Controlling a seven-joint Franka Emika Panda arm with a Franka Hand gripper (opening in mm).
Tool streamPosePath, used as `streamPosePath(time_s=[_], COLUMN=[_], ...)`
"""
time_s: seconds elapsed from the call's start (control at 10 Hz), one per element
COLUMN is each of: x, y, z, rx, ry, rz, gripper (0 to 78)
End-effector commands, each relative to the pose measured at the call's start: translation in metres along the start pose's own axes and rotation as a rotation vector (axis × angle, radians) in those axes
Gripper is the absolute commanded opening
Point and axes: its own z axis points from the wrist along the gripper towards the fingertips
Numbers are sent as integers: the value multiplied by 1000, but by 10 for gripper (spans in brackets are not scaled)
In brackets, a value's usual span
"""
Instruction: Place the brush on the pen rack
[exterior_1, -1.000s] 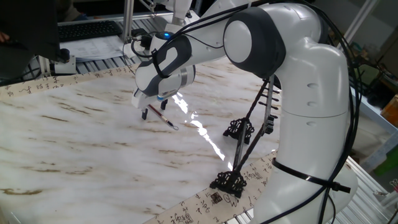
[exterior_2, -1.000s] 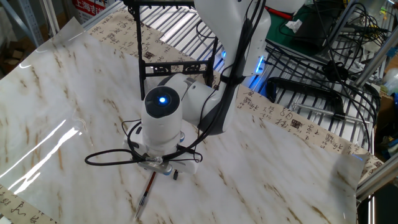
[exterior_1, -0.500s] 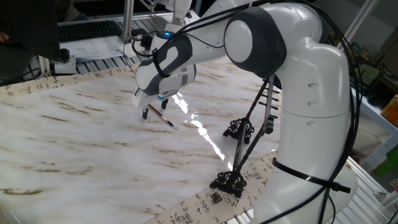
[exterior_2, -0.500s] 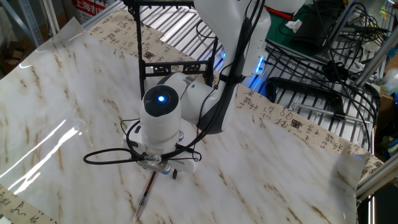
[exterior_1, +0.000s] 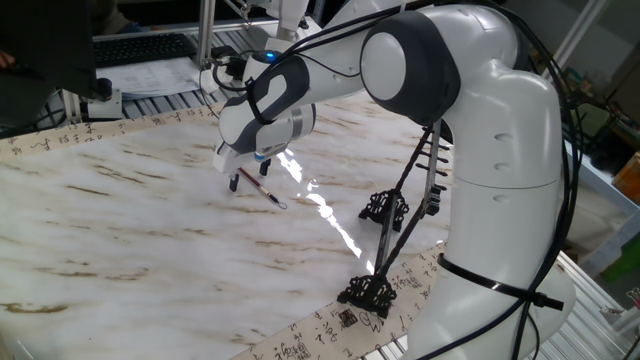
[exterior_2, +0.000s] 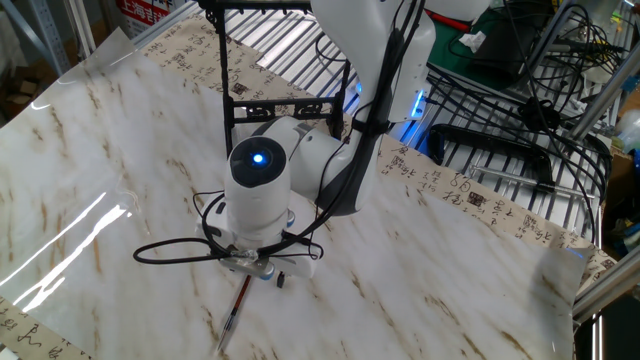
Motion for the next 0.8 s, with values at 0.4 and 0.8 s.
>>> streamPosePath(time_s=[0.4,0.8], x=[-1,-1], y=[-2,-2], z=[-1,-1], rx=[8,8], ry=[-16,-16], rz=[1,1], gripper=[774,11])
